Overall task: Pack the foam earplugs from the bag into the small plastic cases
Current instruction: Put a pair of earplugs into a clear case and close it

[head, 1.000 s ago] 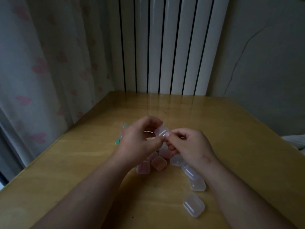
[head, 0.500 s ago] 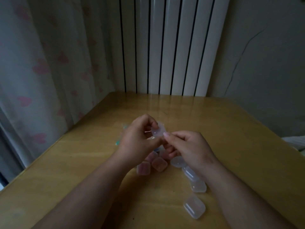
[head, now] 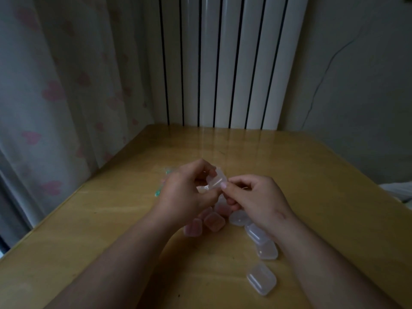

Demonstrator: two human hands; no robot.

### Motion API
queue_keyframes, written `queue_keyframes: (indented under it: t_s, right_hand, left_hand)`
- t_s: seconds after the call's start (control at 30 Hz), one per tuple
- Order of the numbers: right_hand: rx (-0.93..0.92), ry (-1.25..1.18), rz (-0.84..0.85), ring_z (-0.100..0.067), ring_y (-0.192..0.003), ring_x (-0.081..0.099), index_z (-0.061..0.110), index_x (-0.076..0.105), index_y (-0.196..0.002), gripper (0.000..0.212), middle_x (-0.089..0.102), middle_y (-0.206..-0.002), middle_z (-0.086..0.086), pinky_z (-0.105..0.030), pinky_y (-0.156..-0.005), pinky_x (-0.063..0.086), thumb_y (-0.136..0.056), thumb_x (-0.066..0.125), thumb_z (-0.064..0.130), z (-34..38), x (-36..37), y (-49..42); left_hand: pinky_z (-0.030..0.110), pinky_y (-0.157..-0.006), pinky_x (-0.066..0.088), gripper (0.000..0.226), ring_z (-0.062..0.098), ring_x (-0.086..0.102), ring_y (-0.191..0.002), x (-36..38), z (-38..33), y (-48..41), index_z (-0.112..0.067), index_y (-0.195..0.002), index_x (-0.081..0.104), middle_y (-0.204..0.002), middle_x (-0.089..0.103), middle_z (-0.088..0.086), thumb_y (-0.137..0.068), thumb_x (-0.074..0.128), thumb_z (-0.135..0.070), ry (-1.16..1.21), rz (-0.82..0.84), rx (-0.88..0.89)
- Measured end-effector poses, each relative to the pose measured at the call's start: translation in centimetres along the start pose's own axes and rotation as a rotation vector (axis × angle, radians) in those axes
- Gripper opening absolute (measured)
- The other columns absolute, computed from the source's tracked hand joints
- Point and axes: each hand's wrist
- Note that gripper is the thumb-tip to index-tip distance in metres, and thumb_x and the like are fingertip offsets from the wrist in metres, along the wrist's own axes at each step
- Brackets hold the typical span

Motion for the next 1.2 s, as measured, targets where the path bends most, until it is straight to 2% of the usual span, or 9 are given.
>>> queue_keyframes:
  t_s: [0.23, 0.43, 0.57, 0.63, 0.73, 0.83, 0.93, 1.07, 1.2]
  right_hand:
    - [0.005, 0.053, -0.048, -0.013, -0.059, 0.068, 0.021, 0.076, -0.079, 0.010, 0.071, -0.064, 0.003, -0.039, -0.068, 0.059, -0.083, 0.072, 0.029, 0.4, 0.1, 0.1]
    - [0.027, 0.078, -0.073, -0.008, -0.056, 0.065, 0.019, 0.077, -0.075, 0.011, 0.071, -0.063, 0.001, -0.038, -0.065, 0.058, -0.081, 0.072, 0.025, 0.4, 0.1, 0.0]
    - [0.052, 0.121, -0.096, -0.007, -0.056, 0.063, 0.021, 0.076, -0.069, 0.012, 0.070, -0.060, 0.004, -0.034, -0.061, 0.055, -0.076, 0.072, 0.030, 0.4, 0.0, -0.1]
    - [0.083, 0.097, -0.127, -0.008, -0.055, 0.062, 0.019, 0.076, -0.067, 0.011, 0.070, -0.059, 0.003, -0.033, -0.060, 0.053, -0.073, 0.069, 0.024, 0.2, -0.1, -0.4]
    - [0.117, 0.001, -0.123, -0.007, -0.051, 0.058, 0.015, 0.075, -0.066, 0.018, 0.068, -0.057, 0.002, -0.025, -0.053, 0.049, -0.080, 0.064, 0.013, 0.1, -0.1, -0.6]
    - [0.113, -0.072, -0.115, -0.005, -0.050, 0.057, 0.012, 0.075, -0.073, 0.018, 0.066, -0.057, 0.003, -0.018, -0.050, 0.048, -0.085, 0.061, 0.008, 0.2, -0.2, -0.6]
    - [0.090, -0.108, -0.101, -0.009, -0.056, 0.063, 0.011, 0.076, -0.083, 0.014, 0.069, -0.061, 0.000, -0.024, -0.059, 0.054, -0.087, 0.062, 0.010, 0.1, 0.0, -0.6]
    - [0.060, -0.147, -0.101, -0.012, -0.068, 0.071, 0.018, 0.076, -0.091, 0.009, 0.074, -0.071, -0.001, -0.032, -0.073, 0.061, -0.087, 0.068, 0.017, 0.0, 0.0, -0.6]
    - [-0.091, -0.216, -0.271, -0.009, -0.074, 0.073, 0.015, 0.074, -0.098, 0.017, 0.076, -0.081, 0.002, -0.021, -0.068, 0.059, -0.086, 0.070, 0.005, 0.3, -0.4, -0.6]
  left_hand:
    - [0.040, -0.072, 0.060, 0.028, 0.012, 0.068, -0.078, 0.6, 0.2, 0.2, -0.025, -0.090, 0.055, -0.084, 0.066, -0.004, -0.077, 0.080, -0.022, 0.122, 0.030, -0.037]
    - [0.045, -0.076, 0.061, 0.033, 0.015, 0.070, -0.086, 0.7, 0.2, 0.3, -0.028, -0.098, 0.055, -0.093, 0.069, -0.001, -0.078, 0.079, -0.018, 0.201, 0.083, -0.114]
    - [0.043, -0.077, 0.060, 0.028, 0.015, 0.071, -0.087, 0.6, 0.0, 0.2, -0.033, -0.108, 0.055, -0.094, 0.072, 0.001, -0.089, 0.067, -0.016, 0.269, 0.105, -0.183]
    - [0.042, -0.081, 0.060, 0.026, 0.015, 0.072, -0.087, 0.3, -0.4, 0.2, -0.036, -0.107, 0.058, -0.091, 0.074, 0.001, -0.095, 0.055, -0.013, 0.350, 0.069, -0.245]
    - [0.031, -0.080, 0.060, 0.031, 0.015, 0.071, -0.090, -0.4, -0.9, 0.2, -0.031, -0.113, 0.062, -0.094, 0.072, 0.002, -0.100, 0.043, -0.009, 0.441, 0.058, -0.274]
    - [0.027, -0.074, 0.059, 0.037, 0.017, 0.071, -0.086, -0.5, -1.2, 0.2, -0.022, -0.109, 0.065, -0.102, 0.067, 0.007, -0.100, 0.037, 0.001, 0.464, 0.069, -0.275]
    - [0.024, -0.072, 0.058, 0.037, 0.013, 0.072, -0.084, -0.5, -1.4, 0.2, -0.015, -0.102, 0.070, -0.106, 0.068, 0.004, -0.094, 0.043, 0.009, 0.445, 0.096, -0.286]
    - [0.021, -0.074, 0.059, 0.036, 0.001, 0.067, -0.087, -0.5, -1.1, 0.1, -0.032, -0.098, 0.068, -0.101, 0.069, -0.009, -0.083, 0.071, 0.000, 0.308, 0.063, -0.265]
    - [0.021, -0.078, 0.058, 0.036, -0.004, 0.064, -0.087, -0.4, -1.0, -0.1, -0.040, -0.098, 0.063, -0.101, 0.066, -0.016, -0.081, 0.076, -0.010, 0.204, 0.016, -0.288]
Point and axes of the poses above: each hand's wrist, its own y-axis away from the middle knuckle, its own x-axis out of the palm, z = x × y
